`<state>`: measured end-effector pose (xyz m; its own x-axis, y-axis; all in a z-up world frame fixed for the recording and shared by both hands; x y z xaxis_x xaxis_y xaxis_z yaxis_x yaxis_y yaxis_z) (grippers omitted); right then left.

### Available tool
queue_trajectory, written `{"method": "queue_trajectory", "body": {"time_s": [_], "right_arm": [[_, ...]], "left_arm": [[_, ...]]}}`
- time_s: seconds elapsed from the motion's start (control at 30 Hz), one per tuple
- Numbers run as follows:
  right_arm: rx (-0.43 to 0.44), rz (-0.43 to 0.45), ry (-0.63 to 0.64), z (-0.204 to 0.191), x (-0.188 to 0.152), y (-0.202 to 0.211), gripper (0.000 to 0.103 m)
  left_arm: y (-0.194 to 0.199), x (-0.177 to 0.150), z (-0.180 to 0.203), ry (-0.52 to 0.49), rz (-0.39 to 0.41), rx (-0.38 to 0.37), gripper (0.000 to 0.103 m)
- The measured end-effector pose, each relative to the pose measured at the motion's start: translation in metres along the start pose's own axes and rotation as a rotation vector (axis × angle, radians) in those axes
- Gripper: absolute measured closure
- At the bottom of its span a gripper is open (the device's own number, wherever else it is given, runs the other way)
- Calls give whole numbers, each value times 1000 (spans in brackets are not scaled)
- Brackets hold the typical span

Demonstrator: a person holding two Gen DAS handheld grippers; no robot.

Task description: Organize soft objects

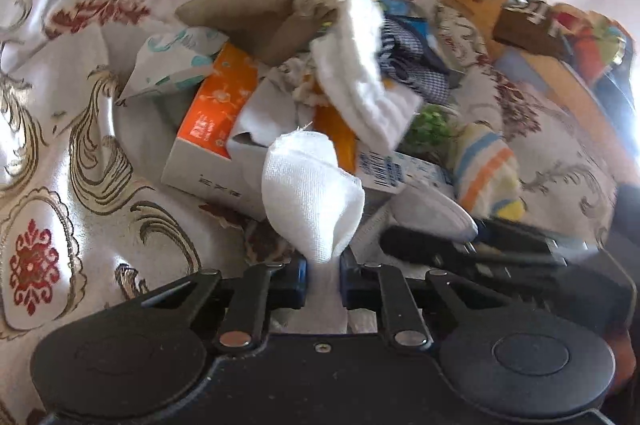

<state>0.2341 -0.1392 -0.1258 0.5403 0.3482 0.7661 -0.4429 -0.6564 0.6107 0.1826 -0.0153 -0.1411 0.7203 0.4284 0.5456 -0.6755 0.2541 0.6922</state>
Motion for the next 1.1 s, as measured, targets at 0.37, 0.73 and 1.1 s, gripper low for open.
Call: {"method": "queue_trajectory", "body": {"time_s": [0.37,0.73,1.1], "right_arm": [[4,-79,-25,5,-12,-16,42],[-33,-33,131,-22,-8,7,77],[-31,149,118,-25,20,50,79]], "left_arm": [[5,-7,8,-62,30,7,87],[30,-5,21,-95,83,-19,87],[58,26,34,-105,206,-37,87]]}}
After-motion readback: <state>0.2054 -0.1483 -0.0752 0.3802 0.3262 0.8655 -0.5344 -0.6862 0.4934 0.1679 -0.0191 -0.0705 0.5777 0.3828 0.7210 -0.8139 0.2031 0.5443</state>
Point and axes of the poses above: each gripper's, at about its wrist camera, not at the fingertips, and y roughly against the way its jaws point, z to its right, x to its top, the point moved 10 cm from there along -y, roughly the way its jaws point, and after that the axes turned 7 degrees about y, right-handed, at the moved point
